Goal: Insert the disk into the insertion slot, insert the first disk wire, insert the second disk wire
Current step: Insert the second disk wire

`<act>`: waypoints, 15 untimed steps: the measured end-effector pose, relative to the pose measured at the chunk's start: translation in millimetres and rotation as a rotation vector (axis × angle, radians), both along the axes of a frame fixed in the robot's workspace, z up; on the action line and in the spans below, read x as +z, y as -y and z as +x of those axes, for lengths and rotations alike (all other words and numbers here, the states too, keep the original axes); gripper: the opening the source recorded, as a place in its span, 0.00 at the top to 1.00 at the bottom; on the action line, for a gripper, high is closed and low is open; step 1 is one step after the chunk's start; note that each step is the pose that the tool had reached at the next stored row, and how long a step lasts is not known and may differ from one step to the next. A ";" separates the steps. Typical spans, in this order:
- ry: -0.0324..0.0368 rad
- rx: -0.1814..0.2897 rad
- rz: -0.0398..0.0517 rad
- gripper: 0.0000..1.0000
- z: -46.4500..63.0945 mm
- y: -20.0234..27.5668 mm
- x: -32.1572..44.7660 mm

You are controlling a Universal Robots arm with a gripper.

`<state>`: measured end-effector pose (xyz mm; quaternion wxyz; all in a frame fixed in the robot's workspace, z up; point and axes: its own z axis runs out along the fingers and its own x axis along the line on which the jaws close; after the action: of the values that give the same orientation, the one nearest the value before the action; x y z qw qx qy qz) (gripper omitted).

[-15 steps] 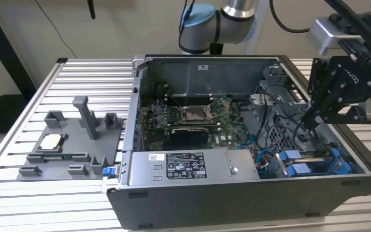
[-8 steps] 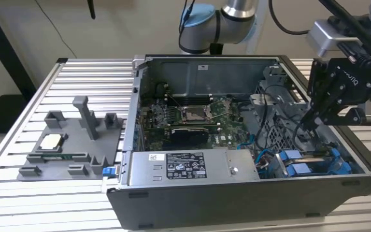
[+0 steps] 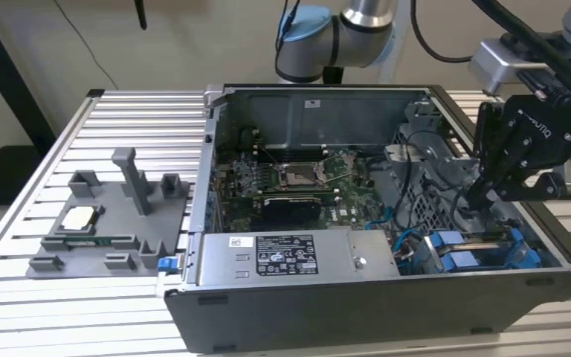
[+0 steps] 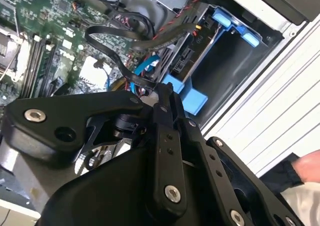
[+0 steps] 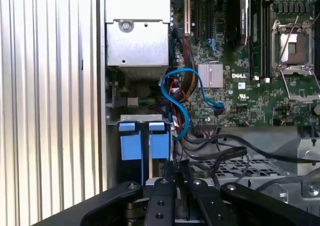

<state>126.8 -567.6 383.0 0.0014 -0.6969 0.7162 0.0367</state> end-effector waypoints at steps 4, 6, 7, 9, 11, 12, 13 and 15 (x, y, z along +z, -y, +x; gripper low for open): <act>0.0001 0.000 -0.0063 0.84 0.0 0.0 -5.3; 0.0004 0.000 -0.0065 0.84 0.0 0.0 -8.1; 0.0009 0.000 -0.0063 0.84 0.0 0.0 -9.8; 0.0018 0.000 -0.0064 0.84 0.0 0.0 -12.6; 0.0024 0.000 -0.0064 0.84 0.0 0.1 -15.5; 0.0028 0.000 -0.0063 0.84 0.1 0.2 -17.0; 0.0033 0.000 -0.0064 0.84 0.3 0.3 -18.3; 0.0044 0.000 -0.0064 0.84 1.2 0.4 -20.5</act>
<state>128.0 -568.0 362.5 0.0008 -0.6970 0.7163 0.0329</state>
